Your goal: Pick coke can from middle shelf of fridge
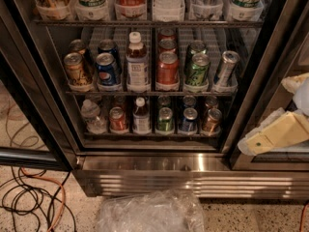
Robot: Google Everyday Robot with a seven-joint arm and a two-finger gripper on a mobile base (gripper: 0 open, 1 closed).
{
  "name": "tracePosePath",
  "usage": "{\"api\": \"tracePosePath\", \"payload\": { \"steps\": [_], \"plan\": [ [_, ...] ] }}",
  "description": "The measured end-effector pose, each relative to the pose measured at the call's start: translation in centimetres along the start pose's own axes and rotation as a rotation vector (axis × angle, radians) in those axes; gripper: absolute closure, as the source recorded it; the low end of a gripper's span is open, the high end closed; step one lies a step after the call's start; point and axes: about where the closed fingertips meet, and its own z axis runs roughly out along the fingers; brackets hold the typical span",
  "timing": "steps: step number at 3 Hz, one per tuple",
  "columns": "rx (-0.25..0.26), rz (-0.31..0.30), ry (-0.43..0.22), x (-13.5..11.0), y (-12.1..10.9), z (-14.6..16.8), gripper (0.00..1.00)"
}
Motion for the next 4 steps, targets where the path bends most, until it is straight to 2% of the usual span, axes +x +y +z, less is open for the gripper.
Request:
{"api": "tracePosePath", "payload": {
  "steps": [1, 2, 3, 4],
  "plan": [
    [-0.006, 0.071, -0.091, 1.4, 1.5, 3.2, 0.0],
    [0.02, 0.127, -0.176, -0.1, 1.0, 3.4, 0.0],
    [0.014, 0.188, -0.228, 0.0, 2.1, 5.4, 0.0],
    [-0.027, 0.246, -0.287, 0.7, 6.0, 11.4, 0.0]
  ]
}}
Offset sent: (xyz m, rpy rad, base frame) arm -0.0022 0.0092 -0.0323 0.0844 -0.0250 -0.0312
